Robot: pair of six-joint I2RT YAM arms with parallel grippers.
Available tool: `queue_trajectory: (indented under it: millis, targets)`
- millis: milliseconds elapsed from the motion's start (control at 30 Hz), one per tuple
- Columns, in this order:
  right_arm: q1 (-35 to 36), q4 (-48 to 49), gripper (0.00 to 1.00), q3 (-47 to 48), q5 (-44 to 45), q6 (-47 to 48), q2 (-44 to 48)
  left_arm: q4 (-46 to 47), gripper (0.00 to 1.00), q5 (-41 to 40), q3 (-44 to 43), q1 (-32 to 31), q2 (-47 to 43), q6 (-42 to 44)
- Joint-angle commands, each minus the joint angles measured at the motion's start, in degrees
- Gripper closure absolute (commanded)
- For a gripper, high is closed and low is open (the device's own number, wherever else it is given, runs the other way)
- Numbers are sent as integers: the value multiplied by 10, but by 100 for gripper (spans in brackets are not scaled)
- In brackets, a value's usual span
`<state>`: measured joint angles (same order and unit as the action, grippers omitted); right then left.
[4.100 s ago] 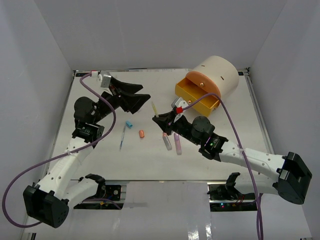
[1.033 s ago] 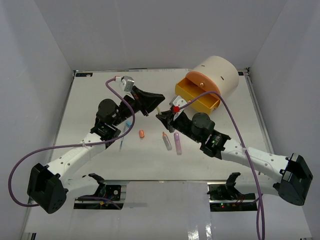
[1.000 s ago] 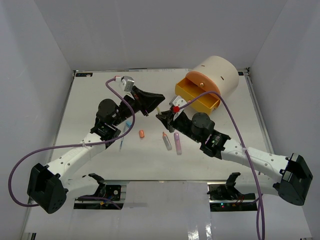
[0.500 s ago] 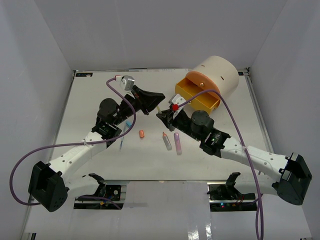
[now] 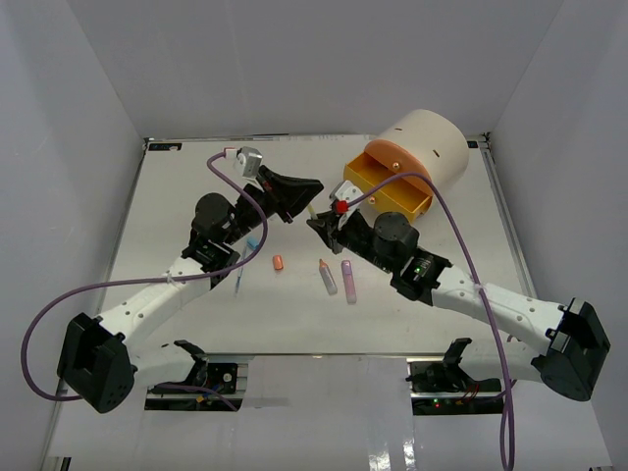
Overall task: Sort the stationery into containers
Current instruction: Close the pen cap on the pen.
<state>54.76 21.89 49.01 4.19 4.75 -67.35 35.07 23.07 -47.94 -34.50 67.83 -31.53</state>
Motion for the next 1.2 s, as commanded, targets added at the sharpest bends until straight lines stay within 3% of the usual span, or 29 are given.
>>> queue_trajectory:
  millis: [0, 200, 533, 767, 1000, 1167]
  targets:
    - [-4, 257, 92, 110, -3, 5, 19, -142, 100, 112, 49, -29, 39, -31]
    - [-4, 256, 92, 104, -8, 3, 20, -141, 100, 113, 44, -28, 42, -29]
    - [-4, 214, 92, 47, -11, -4, 36, -202, 100, 50, -24, -29, 6, 28]
    - [-4, 199, 92, 13, -24, -22, 41, -173, 97, 58, -27, -29, 10, 31]
    - [-4, 189, 92, -5, -24, -26, 42, -156, 86, 53, -29, -29, 9, 25]
    - [-4, 157, 92, -22, -30, -26, 38, -156, 63, 32, -43, -29, 6, 23]
